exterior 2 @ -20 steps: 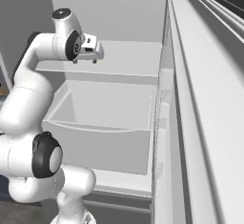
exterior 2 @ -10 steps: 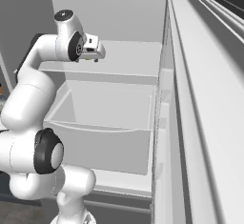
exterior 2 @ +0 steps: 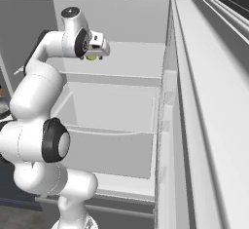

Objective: Grab a lemon wedge from the fridge and one ice cube from the ice bowl, and put them in the glass of lemonade.

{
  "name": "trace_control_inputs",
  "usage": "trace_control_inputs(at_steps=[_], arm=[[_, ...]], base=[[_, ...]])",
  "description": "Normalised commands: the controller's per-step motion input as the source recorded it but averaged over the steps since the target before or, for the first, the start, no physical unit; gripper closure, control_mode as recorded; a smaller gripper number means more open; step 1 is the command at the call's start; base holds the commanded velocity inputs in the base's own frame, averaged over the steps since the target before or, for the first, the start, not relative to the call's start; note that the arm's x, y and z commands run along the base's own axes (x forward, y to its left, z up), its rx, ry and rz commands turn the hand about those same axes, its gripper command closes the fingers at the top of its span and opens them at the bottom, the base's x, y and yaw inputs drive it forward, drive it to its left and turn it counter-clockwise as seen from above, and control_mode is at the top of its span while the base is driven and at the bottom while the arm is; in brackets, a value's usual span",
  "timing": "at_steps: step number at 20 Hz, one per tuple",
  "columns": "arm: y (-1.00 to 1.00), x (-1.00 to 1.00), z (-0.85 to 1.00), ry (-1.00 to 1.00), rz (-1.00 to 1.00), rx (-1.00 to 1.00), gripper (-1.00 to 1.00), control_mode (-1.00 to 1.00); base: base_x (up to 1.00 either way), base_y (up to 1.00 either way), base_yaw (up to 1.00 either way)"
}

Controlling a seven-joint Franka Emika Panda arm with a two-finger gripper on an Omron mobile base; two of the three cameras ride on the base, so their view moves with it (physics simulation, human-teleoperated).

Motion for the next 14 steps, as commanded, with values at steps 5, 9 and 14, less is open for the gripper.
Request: trace_control_inputs(at_steps=[5, 9, 14], arm=[[-0.01, -0.30, 0.00, 0.00, 0.00, 0.00, -1.00, -1.00], [0.00, -0.08, 0.00, -0.12, 0.00, 0.00, -1.00, -1.00], [0.00, 0.02, 0.01, -0.18, 0.00, 0.00, -1.00, -1.00]], base=[[0.00, 0.00, 0.00], [0.00, 0.00, 0.00], [0.00, 0.00, 0.00]])
